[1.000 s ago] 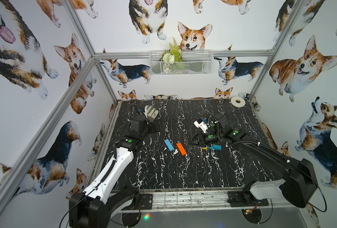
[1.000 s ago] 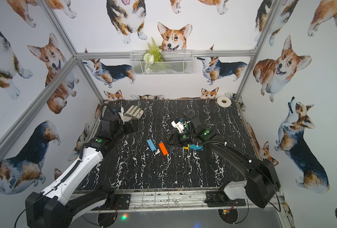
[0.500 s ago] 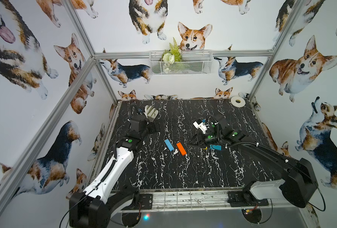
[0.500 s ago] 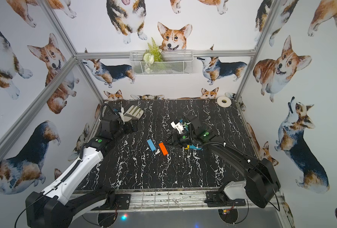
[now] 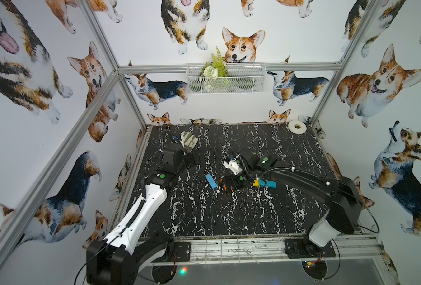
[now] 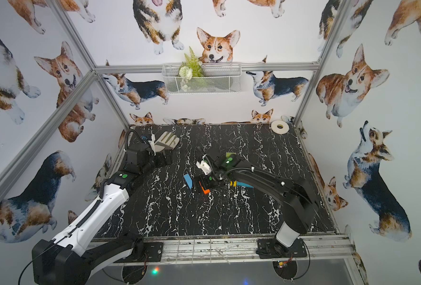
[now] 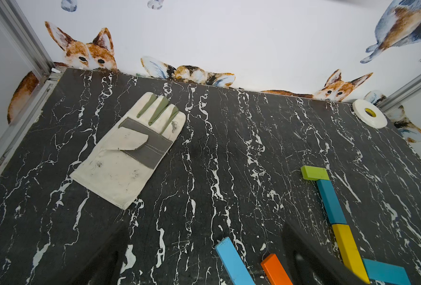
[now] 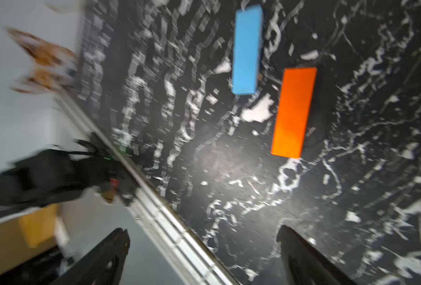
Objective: Assemble a giraffe with building blocks
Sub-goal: Pick up the building block from the center of the board.
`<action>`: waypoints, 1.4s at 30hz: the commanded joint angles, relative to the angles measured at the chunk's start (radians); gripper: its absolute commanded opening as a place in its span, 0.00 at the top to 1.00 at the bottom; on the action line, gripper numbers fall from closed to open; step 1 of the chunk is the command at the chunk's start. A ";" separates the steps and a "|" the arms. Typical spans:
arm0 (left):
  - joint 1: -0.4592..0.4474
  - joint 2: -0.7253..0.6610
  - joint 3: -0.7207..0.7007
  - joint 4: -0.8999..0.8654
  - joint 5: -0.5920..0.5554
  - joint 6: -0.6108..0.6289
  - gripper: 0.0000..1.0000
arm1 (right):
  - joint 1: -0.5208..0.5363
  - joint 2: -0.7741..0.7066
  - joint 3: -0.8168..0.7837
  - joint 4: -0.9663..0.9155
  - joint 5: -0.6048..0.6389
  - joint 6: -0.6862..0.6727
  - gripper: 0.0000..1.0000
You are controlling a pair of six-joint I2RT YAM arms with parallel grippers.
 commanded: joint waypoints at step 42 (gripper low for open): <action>0.000 0.005 0.006 0.013 0.003 -0.001 0.00 | -0.025 0.467 0.272 -0.157 0.274 -0.151 0.70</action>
